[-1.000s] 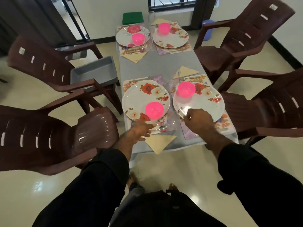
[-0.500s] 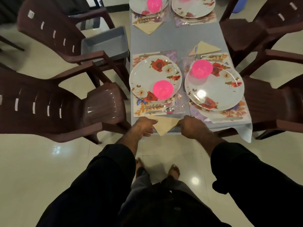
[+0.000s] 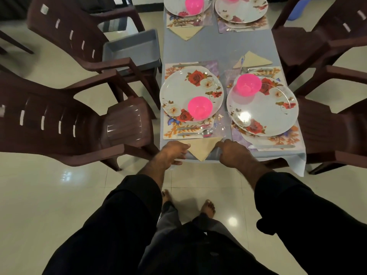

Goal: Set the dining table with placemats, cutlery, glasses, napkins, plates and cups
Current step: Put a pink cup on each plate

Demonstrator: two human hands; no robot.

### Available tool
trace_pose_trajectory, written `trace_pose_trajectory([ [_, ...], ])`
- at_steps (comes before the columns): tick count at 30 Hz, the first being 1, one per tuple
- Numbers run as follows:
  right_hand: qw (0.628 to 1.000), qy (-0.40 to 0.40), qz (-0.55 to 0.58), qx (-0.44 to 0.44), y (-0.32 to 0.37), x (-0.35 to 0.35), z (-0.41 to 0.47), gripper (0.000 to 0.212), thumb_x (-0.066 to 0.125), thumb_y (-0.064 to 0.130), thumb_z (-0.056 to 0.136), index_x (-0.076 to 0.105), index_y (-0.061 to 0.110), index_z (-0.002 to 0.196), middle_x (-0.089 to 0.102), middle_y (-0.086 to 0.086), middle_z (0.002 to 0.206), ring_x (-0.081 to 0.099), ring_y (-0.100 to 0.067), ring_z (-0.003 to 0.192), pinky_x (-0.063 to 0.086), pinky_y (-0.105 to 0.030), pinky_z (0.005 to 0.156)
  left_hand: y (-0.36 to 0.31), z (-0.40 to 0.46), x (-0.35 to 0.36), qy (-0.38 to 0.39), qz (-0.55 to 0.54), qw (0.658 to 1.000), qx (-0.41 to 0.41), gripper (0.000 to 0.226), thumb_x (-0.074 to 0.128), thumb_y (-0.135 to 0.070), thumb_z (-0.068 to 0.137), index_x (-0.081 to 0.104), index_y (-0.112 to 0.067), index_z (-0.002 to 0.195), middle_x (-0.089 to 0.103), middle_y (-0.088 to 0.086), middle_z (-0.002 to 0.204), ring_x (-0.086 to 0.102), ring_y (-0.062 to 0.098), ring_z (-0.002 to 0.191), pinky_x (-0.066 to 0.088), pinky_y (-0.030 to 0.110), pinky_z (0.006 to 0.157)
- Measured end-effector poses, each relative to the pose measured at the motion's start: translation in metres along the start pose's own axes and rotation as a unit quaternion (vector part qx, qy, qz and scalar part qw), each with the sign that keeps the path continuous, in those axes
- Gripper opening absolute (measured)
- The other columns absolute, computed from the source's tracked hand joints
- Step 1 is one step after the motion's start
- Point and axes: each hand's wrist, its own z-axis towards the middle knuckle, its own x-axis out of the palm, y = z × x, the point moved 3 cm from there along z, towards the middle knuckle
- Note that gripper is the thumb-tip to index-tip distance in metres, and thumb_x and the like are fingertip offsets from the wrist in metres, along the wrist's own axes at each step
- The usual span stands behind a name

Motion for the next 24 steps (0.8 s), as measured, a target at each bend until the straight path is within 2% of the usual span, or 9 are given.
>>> trace_pose_trajectory([
  [6,1.000,0.028,-0.001,-0.007,0.000,0.004,0.002,0.045,0.061,0.029,0.096,0.063,0.025,0.140,0.065,-0.008,0.130,0.066,-0.028,0.114,0.059,-0.041,0.094,0.000,0.002,-0.008,-0.011,-0.012,1.000,-0.003,0.038,0.078,-0.038,0.096,0.064,-0.017,0.125,0.070,0.007,0.123,0.071,0.027,0.111,0.060,0.049,0.098],
  [10,0.999,0.033,-0.006,-0.028,0.002,0.007,0.000,0.049,0.067,0.025,0.093,0.062,0.029,0.142,0.064,-0.007,0.128,0.065,-0.027,0.113,0.057,-0.039,0.091,-0.001,0.001,-0.008,-0.015,-0.019,1.000,0.001,0.040,0.079,-0.038,0.095,0.062,-0.019,0.126,0.067,0.006,0.126,0.070,0.026,0.112,0.061,0.048,0.096],
  [17,0.996,0.050,-0.027,-0.065,0.004,0.011,-0.001,0.055,0.068,0.024,0.093,0.057,0.036,0.146,0.059,-0.006,0.136,0.060,-0.026,0.118,0.055,-0.036,0.092,-0.004,0.000,-0.013,-0.024,-0.032,0.999,-0.002,0.038,0.081,-0.037,0.094,0.059,-0.022,0.122,0.066,0.005,0.128,0.067,0.025,0.115,0.062,0.048,0.097],
  [24,0.991,0.087,-0.049,-0.087,0.010,0.016,-0.004,0.071,0.066,0.023,0.094,0.039,0.042,0.157,0.044,-0.008,0.154,0.052,-0.029,0.130,0.053,-0.039,0.101,0.002,-0.002,-0.017,-0.028,-0.054,0.998,0.009,0.045,0.081,-0.036,0.094,0.058,-0.020,0.130,0.065,0.005,0.128,0.065,0.025,0.117,0.060,0.050,0.101],
])
